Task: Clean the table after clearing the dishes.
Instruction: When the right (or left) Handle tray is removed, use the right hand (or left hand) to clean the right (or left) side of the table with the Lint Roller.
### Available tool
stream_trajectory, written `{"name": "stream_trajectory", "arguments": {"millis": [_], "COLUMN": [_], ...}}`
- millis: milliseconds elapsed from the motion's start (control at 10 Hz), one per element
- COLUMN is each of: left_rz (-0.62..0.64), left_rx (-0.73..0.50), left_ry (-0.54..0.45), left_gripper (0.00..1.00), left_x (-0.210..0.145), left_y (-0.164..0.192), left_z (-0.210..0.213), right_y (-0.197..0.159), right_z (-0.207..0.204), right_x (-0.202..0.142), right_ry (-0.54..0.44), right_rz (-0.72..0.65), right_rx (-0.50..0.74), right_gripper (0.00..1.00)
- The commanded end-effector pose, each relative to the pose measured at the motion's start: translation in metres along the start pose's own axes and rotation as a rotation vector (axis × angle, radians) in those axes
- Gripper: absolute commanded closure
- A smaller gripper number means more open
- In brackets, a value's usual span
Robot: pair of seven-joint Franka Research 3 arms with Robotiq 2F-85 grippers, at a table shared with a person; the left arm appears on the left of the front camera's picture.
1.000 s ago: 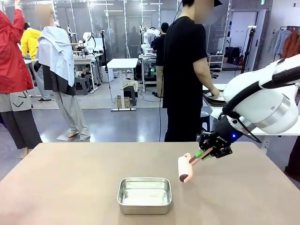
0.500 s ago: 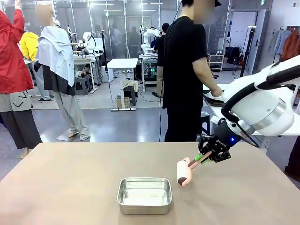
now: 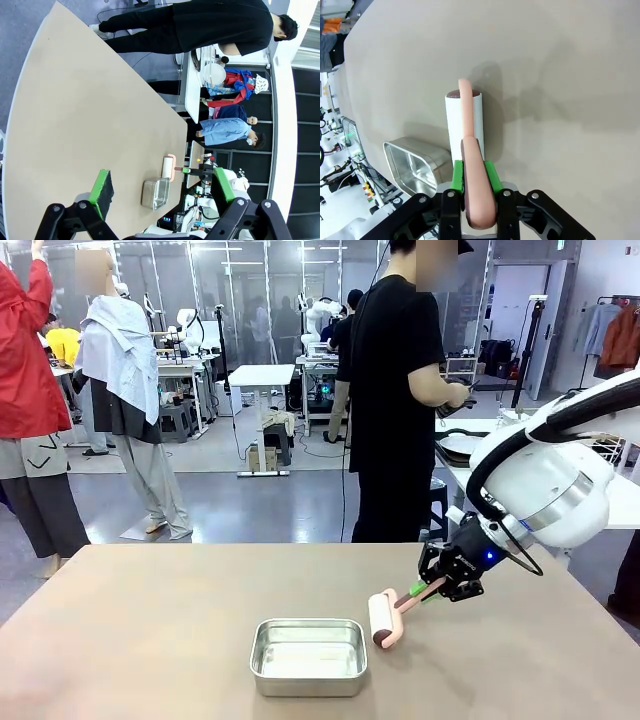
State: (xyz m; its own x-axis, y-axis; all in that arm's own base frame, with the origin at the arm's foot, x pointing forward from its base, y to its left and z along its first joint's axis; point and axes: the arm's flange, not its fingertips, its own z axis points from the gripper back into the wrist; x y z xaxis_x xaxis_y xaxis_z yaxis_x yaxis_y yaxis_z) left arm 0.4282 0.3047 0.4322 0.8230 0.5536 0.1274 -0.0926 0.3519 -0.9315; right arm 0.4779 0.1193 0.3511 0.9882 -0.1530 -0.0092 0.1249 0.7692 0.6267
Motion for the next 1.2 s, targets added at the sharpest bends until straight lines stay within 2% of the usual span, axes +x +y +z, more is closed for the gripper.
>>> {"name": "stream_trajectory", "arguments": {"millis": [0, 100, 200, 500, 700, 1000, 1100], "left_rz": [-0.005, -0.005, -0.005, -0.005, -0.005, -0.005, -0.005], "left_rx": [-0.004, -0.004, -0.004, -0.004, -0.004, -0.004, -0.004], "left_ry": [0.012, 0.012, 0.012, 0.012, 0.012, 0.012, 0.012], "left_gripper": [0.00, 0.00, 0.00, 0.00, 0.00, 0.00, 0.00], "left_x": [0.001, 0.001, 0.001, 0.001, 0.001, 0.001, 0.001], "left_y": [-0.001, -0.001, -0.001, -0.001, -0.001, -0.001, -0.001], "left_z": [0.004, 0.004, 0.004, 0.004, 0.004, 0.004, 0.004], "right_y": [-0.044, -0.073, -0.091, -0.132, -0.148, -0.171, -0.179], "right_z": [-0.007, 0.007, 0.020, 0.055, 0.079, 0.094, 0.099], "right_x": [0.010, 0.019, 0.024, 0.031, 0.029, 0.021, 0.019], "right_ry": [-0.052, -0.065, -0.090, -0.151, -0.125, -0.093, -0.112], "right_rz": [-0.005, -0.047, -0.029, -0.046, -0.057, -0.060, -0.073], "right_rx": [-0.061, -0.096, -0.141, -0.346, -0.455, -0.545, -0.585], "right_gripper": [0.79, 0.79, 0.79, 0.79, 0.79, 0.79, 0.79]}}
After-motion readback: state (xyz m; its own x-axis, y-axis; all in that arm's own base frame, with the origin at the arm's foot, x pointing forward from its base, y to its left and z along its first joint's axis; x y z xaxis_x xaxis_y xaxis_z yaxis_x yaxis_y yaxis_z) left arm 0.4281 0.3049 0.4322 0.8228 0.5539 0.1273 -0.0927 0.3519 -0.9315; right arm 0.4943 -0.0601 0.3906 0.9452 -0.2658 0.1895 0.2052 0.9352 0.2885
